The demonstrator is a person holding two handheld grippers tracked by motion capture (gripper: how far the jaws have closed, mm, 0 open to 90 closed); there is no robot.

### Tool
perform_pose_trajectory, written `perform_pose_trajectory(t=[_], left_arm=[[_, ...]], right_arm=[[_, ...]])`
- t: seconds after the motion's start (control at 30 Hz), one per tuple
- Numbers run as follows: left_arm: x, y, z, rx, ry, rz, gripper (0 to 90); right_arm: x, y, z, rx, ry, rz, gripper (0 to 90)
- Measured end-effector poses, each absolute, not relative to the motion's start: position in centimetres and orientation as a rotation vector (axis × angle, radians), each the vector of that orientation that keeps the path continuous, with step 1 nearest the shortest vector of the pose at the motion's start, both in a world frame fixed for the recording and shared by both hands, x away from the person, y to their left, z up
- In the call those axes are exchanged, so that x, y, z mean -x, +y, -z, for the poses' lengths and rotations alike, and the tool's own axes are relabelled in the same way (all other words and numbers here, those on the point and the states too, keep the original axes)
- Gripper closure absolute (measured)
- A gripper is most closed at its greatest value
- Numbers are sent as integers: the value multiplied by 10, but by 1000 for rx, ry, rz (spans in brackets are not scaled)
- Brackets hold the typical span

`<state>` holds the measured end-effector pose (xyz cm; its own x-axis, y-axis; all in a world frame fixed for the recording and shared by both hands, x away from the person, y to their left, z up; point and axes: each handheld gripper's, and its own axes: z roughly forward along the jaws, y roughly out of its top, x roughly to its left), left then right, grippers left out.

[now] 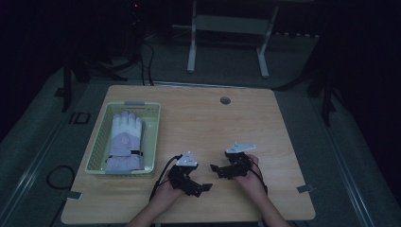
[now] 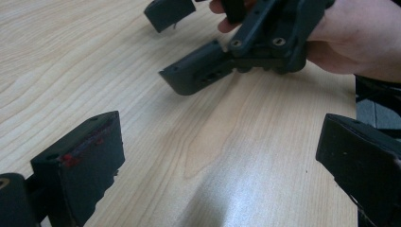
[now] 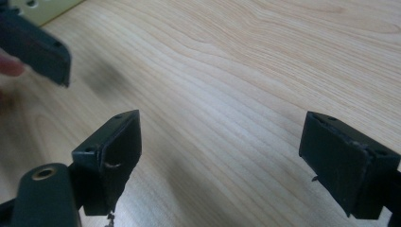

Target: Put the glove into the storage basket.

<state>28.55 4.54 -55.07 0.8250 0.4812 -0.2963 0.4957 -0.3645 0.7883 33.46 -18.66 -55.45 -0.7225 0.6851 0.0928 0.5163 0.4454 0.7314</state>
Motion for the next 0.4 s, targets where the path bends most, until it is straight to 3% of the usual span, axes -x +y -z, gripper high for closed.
perform_pose_trajectory(t=[0.4], left_arm=[[-282,49,553,-1977,717,-29,20]], right_arm=[[-329,-189,559,-962,2472,-1141,142]])
